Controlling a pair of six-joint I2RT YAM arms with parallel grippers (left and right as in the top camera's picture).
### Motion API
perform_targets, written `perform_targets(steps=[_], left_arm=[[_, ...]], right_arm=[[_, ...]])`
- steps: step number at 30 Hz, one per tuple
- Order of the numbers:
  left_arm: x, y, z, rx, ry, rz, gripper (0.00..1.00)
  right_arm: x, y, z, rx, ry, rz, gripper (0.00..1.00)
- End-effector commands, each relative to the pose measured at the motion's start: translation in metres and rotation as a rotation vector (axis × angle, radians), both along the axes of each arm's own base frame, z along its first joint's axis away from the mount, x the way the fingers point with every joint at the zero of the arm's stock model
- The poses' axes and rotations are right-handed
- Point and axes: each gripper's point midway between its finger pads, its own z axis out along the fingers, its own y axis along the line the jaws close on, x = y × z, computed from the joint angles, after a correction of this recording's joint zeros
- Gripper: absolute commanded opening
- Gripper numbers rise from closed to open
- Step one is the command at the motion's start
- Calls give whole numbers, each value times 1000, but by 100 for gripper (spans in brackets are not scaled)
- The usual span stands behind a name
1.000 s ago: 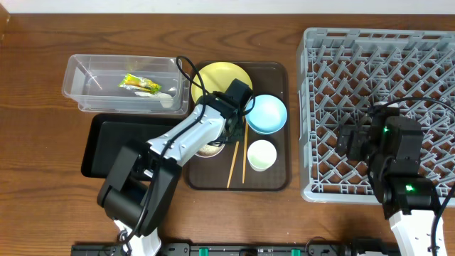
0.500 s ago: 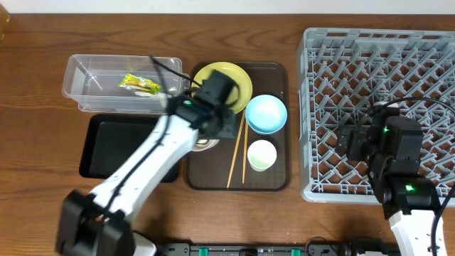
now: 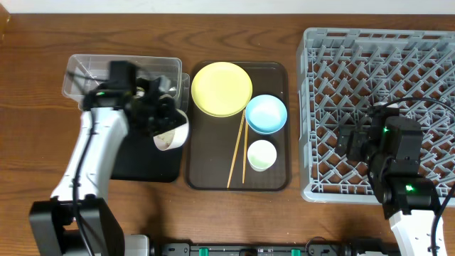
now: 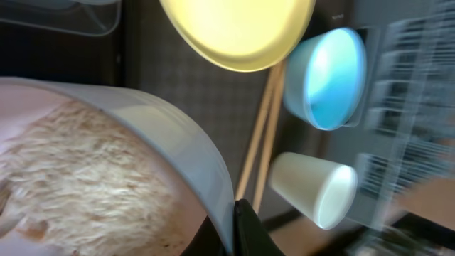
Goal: Sort waste into correct bins and load items into the dishwasher rack
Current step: 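Tip the rice bowl over the black tray to pour out the rice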
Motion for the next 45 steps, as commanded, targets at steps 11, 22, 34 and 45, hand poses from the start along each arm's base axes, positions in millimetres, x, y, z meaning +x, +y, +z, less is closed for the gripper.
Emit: perform_targets(steps=[11,22,34,45], left_arm=[[1,49,17,-662,-90,155,6],[9,86,22,-899,50,379,6],[8,91,22,-971,224,484,6],[8,91,22,-974,230,487,6]], right_arm=[[3,3,9,-4,-20,17,99],[3,3,8,-4,-19,18,99],[3,3,8,-4,-19,18,99],[1,3,7,-4,-10,18,99]])
